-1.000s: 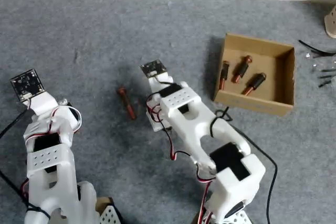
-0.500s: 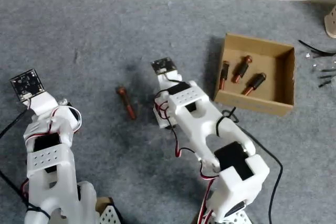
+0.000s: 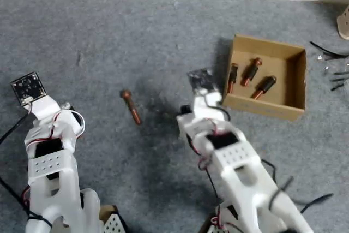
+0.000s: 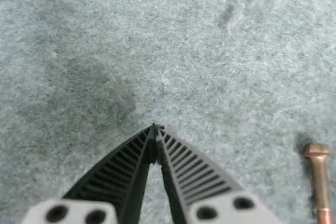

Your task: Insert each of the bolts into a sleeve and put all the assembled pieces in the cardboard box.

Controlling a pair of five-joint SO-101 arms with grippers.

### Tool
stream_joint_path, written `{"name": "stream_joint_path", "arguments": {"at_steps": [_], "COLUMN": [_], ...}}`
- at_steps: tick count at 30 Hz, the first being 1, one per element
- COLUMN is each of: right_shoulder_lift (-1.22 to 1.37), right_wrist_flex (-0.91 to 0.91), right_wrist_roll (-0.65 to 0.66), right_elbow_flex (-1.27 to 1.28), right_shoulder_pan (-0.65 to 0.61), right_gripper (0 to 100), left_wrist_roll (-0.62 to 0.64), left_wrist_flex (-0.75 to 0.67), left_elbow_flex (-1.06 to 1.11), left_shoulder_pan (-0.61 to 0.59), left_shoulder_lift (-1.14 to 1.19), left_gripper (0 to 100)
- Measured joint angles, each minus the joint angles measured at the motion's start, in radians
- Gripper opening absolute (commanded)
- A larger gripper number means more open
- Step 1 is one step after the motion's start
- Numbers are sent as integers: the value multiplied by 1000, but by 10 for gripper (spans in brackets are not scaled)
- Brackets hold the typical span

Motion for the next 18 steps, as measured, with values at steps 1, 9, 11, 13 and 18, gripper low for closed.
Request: {"name": "stream_joint_path", "arguments": {"at_steps": [1, 9, 11, 13, 18], "right_shoulder_lift": [-43, -245, -287, -330, -445], "right_wrist_flex": [-35, -230, -241, -241, -242], "right_wrist_roll": [0, 0, 0, 0, 0], "right_elbow_flex": [41, 238, 270, 293, 374], "right_shoulder_pan": [17, 137, 141, 138, 140], "right_gripper": [5, 5, 5, 5, 5], "left_wrist_roll": [0, -54, -97, -115, -115], "left_wrist_flex": [0, -40, -64, -81, -89], "left_elbow_flex": [0, 26, 43, 44, 43], "left_shoulder_pan": [3, 109, 164, 218, 261], "left_shoulder_lift": [0, 0, 0, 0, 0], "left_gripper": [5, 5, 5, 5, 82]}}
